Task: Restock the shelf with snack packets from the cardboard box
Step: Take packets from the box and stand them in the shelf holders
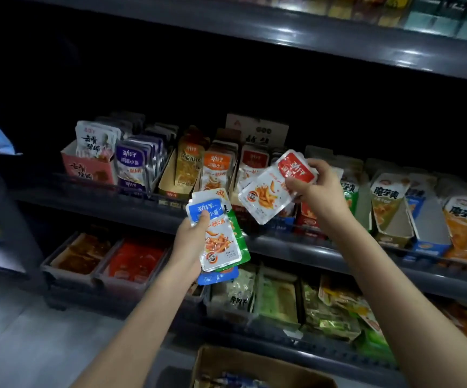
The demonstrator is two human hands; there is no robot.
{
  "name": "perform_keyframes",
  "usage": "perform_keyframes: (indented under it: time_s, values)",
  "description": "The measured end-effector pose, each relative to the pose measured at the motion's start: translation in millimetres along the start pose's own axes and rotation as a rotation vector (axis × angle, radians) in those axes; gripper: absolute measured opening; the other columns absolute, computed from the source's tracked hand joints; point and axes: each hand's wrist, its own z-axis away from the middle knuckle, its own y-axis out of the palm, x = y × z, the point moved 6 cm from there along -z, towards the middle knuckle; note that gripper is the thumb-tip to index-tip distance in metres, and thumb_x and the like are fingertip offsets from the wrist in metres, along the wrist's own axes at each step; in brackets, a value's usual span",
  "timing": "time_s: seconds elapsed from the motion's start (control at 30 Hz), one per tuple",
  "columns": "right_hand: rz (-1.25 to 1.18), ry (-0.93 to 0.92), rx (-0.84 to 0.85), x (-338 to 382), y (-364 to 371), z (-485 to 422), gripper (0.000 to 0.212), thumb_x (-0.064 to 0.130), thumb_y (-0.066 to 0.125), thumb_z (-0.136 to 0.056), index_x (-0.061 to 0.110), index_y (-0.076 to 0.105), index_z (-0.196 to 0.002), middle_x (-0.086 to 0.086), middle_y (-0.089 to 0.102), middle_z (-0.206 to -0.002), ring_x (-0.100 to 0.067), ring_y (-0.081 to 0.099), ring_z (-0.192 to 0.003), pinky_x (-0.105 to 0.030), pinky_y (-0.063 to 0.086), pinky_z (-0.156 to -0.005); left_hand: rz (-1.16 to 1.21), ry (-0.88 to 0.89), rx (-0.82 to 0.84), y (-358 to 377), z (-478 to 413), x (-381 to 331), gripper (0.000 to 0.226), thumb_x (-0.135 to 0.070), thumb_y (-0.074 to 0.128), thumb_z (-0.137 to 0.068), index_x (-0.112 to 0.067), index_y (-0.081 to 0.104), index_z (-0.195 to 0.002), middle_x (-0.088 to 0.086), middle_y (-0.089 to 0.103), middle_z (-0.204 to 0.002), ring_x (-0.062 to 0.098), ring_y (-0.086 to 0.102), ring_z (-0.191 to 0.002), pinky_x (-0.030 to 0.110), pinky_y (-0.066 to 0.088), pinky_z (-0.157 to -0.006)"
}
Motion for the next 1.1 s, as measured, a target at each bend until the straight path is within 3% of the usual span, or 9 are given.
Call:
perform_keyframes:
  time_s: [0.07, 0.13, 0.2, 0.37, 0.43, 0.6, 0.7, 0.9, 1.1]
  values:
    - [0.103, -0.085, -0.016, 6.4, 8.0, -19.6, 0.042, 0.015, 0.066, -0.089, 0.015, 0.048, -0.127, 0.004, 0.060, -0.109, -0.014, 0.063, -0.095, -0.022, 0.054, -0.072, -0.002, 0.015, -0.018, -1.9, -6.9, -9.0, 0.020, -0.032, 0.049, -0.099, -0.016, 0.061, -0.098, 0.006, 0.070, -0.086, 0.022, 0.069, -0.072, 0.039, 0.057, -0.067]
    - [0.261, -0.146, -0.023, 8.2, 19.3, -37.9, 0.044, 0.022, 0.066, -0.089, 0.016, 0.049, -0.128, -0.001, 0.062, -0.115, -0.019, 0.062, -0.103, -0.038, 0.055, -0.085, 0.003, 0.029, -0.023, -2.7, -14.0, -17.3, 0.021, -0.033, 0.048, -0.099, -0.016, 0.061, -0.101, 0.008, 0.071, -0.090, 0.026, 0.069, -0.077, 0.046, 0.057, -0.075]
    - [0.415, -0.191, -0.031, 8.7, 31.8, -52.8, 0.042, 0.027, 0.066, -0.089, 0.019, 0.051, -0.128, -0.005, 0.064, -0.119, -0.024, 0.062, -0.106, -0.047, 0.054, -0.088, 0.013, 0.040, -0.035, -4.8, -19.2, -25.4, 0.023, -0.033, 0.048, -0.099, -0.015, 0.061, -0.104, 0.009, 0.071, -0.091, 0.027, 0.069, -0.078, 0.048, 0.056, -0.076]
    - [0.707, -0.224, -0.026, 3.8, 59.3, -72.0, 0.048, 0.027, 0.065, -0.090, 0.017, 0.048, -0.134, -0.010, 0.061, -0.125, -0.028, 0.059, -0.113, -0.040, 0.050, -0.091, 0.040, 0.050, -0.052, -10.8, -28.7, -39.6, 0.024, -0.033, 0.048, -0.099, -0.014, 0.059, -0.109, 0.008, 0.070, -0.091, 0.023, 0.069, -0.072, 0.040, 0.057, -0.066]
    - [0.763, -0.209, -0.042, 2.8, 62.4, -78.8, 0.049, 0.026, 0.065, -0.090, 0.017, 0.047, -0.135, -0.009, 0.062, -0.126, -0.028, 0.058, -0.113, -0.036, 0.047, -0.088, 0.041, 0.049, -0.054, -11.9, -30.3, -43.5, 0.023, -0.033, 0.048, -0.099, -0.015, 0.059, -0.108, 0.006, 0.069, -0.088, 0.020, 0.068, -0.068, 0.035, 0.056, -0.061]
    - [0.861, -0.208, -0.132, 11.2, 53.3, -91.5, 0.048, 0.021, 0.064, -0.086, 0.015, 0.051, -0.132, -0.010, 0.064, -0.120, -0.029, 0.060, -0.109, -0.031, 0.044, -0.077, 0.041, 0.046, -0.049, -15.2, -34.2, -47.2, 0.021, -0.031, 0.048, -0.099, -0.014, 0.059, -0.107, 0.005, 0.069, -0.085, 0.020, 0.068, -0.067, 0.035, 0.056, -0.062]
    - [0.900, -0.247, -0.052, 8.6, 61.3, -92.8, 0.049, 0.024, 0.064, -0.088, 0.015, 0.050, -0.134, -0.009, 0.065, -0.121, -0.027, 0.061, -0.108, -0.030, 0.044, -0.075, 0.024, 0.057, -0.056, -16.3, -36.0, -46.5, 0.022, -0.031, 0.047, -0.099, -0.014, 0.058, -0.107, 0.004, 0.069, -0.085, 0.020, 0.067, -0.068, 0.032, 0.055, -0.059]
    - [0.893, -0.272, 0.117, -8.0, 79.8, -86.5, 0.041, 0.028, 0.066, -0.088, 0.018, 0.054, -0.126, -0.004, 0.065, -0.119, -0.023, 0.060, -0.107, -0.031, 0.044, -0.082, 0.009, 0.038, -0.056, -14.9, -35.9, -37.7, 0.022, -0.032, 0.049, -0.099, -0.014, 0.058, -0.109, 0.007, 0.069, -0.089, 0.021, 0.068, -0.070, 0.031, 0.054, -0.057]
    - [1.163, -0.381, 0.140, -17.5, 84.2, -85.1, 0.040, 0.037, 0.065, -0.087, 0.023, 0.057, -0.123, -0.001, 0.069, -0.104, -0.023, 0.057, -0.106, -0.034, 0.025, -0.097, -0.017, 0.021, -0.057, -12.5, -33.9, -31.2, 0.023, -0.032, 0.049, -0.099, -0.014, 0.059, -0.109, 0.009, 0.070, -0.096, 0.023, 0.068, -0.076, 0.031, 0.053, -0.058]
